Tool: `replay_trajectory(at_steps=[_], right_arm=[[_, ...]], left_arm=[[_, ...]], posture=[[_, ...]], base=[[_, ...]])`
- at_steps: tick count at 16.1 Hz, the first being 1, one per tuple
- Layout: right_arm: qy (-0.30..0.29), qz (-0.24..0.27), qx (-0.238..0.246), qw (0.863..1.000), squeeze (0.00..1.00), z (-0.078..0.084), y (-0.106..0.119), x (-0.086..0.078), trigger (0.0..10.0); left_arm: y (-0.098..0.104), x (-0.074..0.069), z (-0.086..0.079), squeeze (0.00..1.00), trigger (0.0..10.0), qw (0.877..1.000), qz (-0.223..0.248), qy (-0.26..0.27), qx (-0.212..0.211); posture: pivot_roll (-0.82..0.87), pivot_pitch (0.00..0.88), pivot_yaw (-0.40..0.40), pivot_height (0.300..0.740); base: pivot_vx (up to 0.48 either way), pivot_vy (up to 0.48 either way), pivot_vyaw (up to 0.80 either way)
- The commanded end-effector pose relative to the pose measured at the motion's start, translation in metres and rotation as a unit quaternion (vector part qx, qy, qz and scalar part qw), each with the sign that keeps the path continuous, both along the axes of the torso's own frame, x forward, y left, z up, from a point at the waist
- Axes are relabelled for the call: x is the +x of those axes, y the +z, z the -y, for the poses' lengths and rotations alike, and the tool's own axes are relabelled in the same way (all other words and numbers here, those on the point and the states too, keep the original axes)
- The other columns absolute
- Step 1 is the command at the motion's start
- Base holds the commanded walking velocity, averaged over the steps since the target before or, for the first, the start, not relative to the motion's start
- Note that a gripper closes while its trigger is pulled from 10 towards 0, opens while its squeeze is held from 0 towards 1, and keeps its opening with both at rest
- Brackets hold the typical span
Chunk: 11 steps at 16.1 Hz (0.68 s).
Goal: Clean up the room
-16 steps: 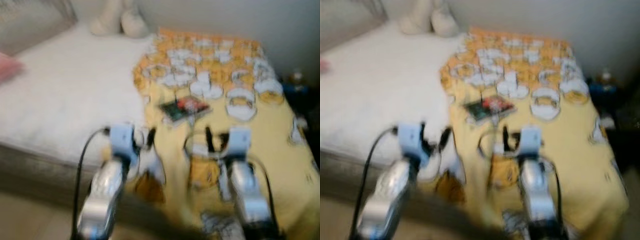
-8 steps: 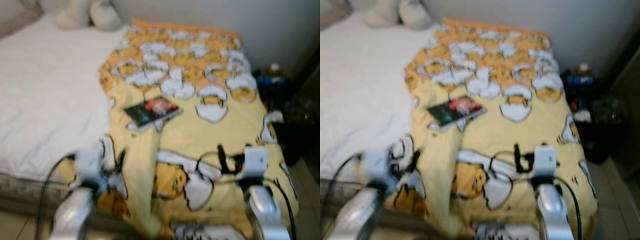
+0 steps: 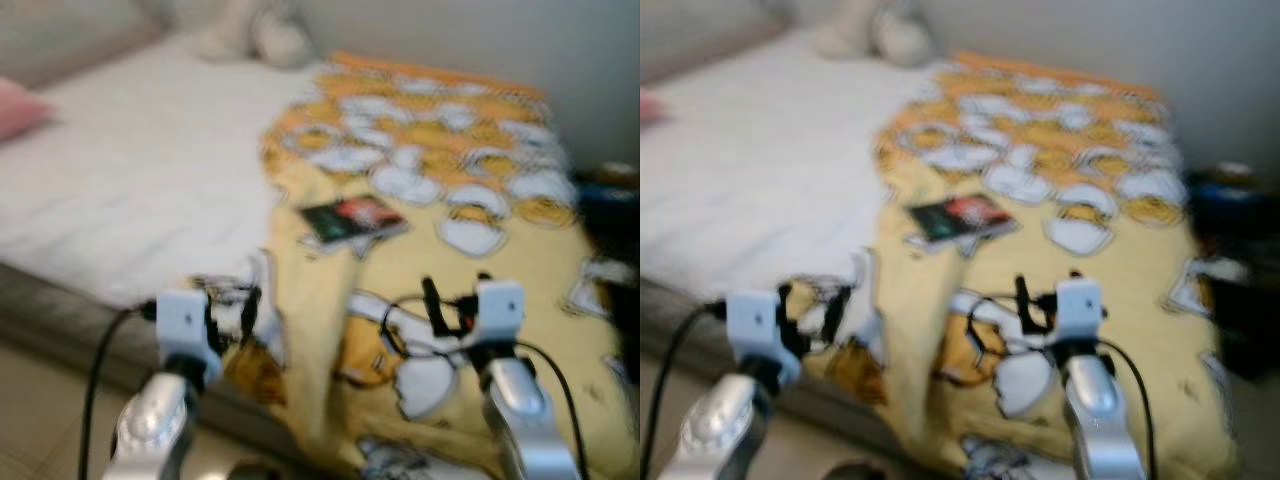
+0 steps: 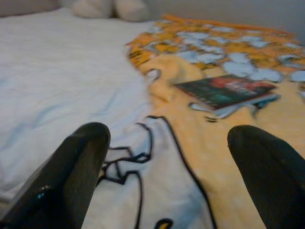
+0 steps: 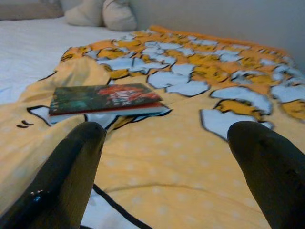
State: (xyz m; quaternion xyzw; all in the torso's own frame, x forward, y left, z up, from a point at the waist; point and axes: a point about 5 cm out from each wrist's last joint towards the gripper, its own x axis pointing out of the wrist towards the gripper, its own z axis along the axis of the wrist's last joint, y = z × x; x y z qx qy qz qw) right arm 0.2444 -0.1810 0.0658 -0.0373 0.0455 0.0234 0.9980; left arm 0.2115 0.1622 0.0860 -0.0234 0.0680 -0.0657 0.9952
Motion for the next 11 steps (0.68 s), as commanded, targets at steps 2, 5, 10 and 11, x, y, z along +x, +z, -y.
replay_trajectory(at_steps=[2, 5, 10, 11], right_arm=[[-0.008, 0.0, 0.008, 1.0, 0.0, 0.001, 0.003, 0.006, 10.0], [-0.004, -0.001, 0.006, 1.0, 0.0, -0.001, 0.002, 0.007, 10.0], [-0.008, 0.006, 0.006, 1.0, 0.0, -0.004, 0.003, 0.011, 10.0], [-0.009, 0.008, 0.005, 1.0, 0.0, -0.004, 0.003, 0.012, 10.0]], left_arm=[[0.003, 0.01, -0.006, 0.0, 10.0, 1.0, 0.004, 0.025, -0.006], [0.008, 0.017, -0.001, 0.0, 10.0, 1.0, 0.018, -0.004, 0.013], [0.018, 0.024, 0.012, 0.0, 10.0, 0.997, 0.043, -0.061, 0.006], [0.018, 0.024, 0.014, 0.0, 10.0, 0.997, 0.043, -0.065, 0.003]], posture=[[-0.02, 0.0, -0.018, 0.719], [-0.02, 0.0, -0.019, 0.719], [-0.02, 0.0, -0.012, 0.719], [-0.02, 0.0, -0.009, 0.719]], base=[[0.0, 0.0, 0.22], [0.0, 0.0, 0.0], [0.466, 0.0, 0.0], [0.465, 0.0, 0.0]])
